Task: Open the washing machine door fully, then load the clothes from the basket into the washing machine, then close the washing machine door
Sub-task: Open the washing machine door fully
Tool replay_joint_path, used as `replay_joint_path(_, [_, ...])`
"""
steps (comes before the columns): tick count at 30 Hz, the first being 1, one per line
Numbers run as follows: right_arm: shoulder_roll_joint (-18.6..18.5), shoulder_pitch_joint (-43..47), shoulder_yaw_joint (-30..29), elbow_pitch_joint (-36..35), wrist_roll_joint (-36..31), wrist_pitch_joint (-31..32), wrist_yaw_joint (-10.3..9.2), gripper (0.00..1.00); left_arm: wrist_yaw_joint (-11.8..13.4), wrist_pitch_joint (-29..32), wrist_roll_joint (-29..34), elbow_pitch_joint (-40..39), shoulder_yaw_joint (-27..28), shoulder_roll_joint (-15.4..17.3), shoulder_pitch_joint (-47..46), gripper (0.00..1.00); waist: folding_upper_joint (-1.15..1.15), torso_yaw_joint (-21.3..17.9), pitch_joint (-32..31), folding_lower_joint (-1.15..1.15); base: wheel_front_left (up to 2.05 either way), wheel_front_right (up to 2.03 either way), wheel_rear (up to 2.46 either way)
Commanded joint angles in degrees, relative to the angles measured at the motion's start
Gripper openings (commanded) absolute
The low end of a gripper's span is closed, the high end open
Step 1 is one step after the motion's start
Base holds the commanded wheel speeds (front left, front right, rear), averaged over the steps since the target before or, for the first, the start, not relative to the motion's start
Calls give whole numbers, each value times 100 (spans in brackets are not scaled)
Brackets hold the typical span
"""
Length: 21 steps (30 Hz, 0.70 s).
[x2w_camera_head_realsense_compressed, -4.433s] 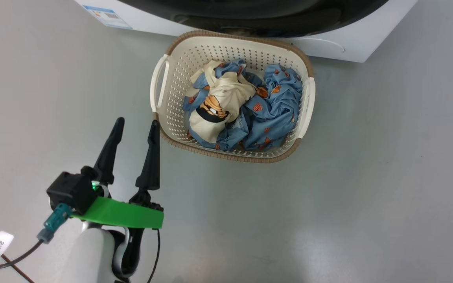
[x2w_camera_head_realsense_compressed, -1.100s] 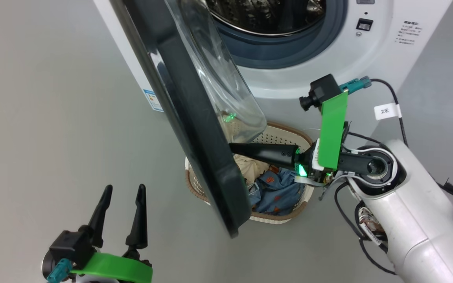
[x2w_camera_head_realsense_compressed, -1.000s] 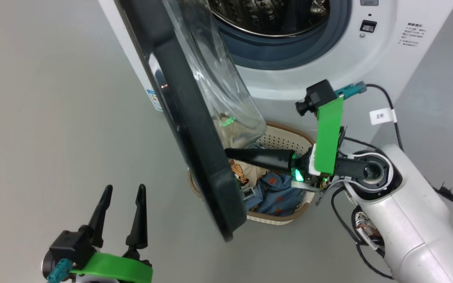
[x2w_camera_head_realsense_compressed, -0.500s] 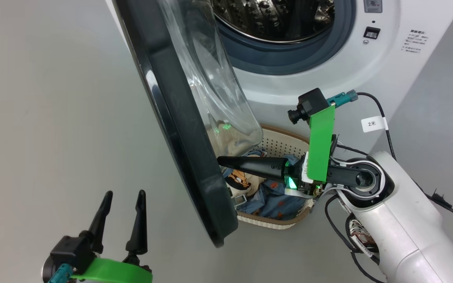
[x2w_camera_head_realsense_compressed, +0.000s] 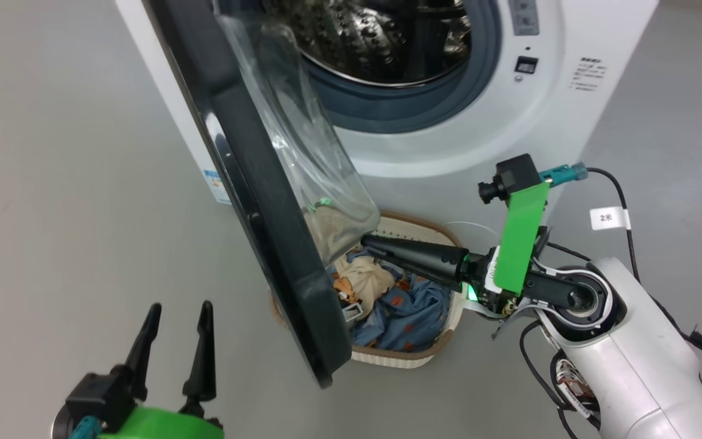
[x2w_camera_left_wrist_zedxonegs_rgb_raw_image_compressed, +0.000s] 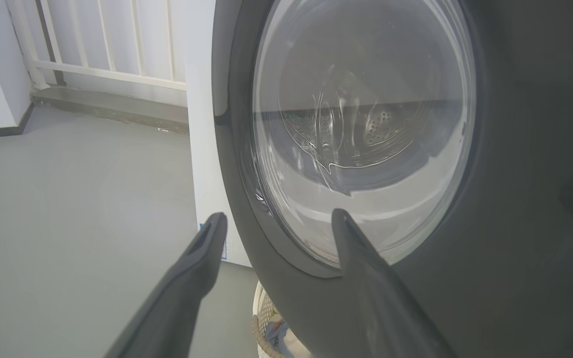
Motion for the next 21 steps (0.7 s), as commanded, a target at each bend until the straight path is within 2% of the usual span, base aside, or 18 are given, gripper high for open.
replay_joint_path(1, [45, 49, 4, -192, -41, -93, 44, 100, 4, -37, 38, -81, 206, 136, 56, 100, 0, -135, -121, 0, 0, 0, 0])
replay_joint_path(21, [-599, 874, -161, -464, -460, -1440, 44, 100, 4, -37, -41, -182, 538, 410, 466, 100, 0, -847, -460, 0, 0, 0, 0])
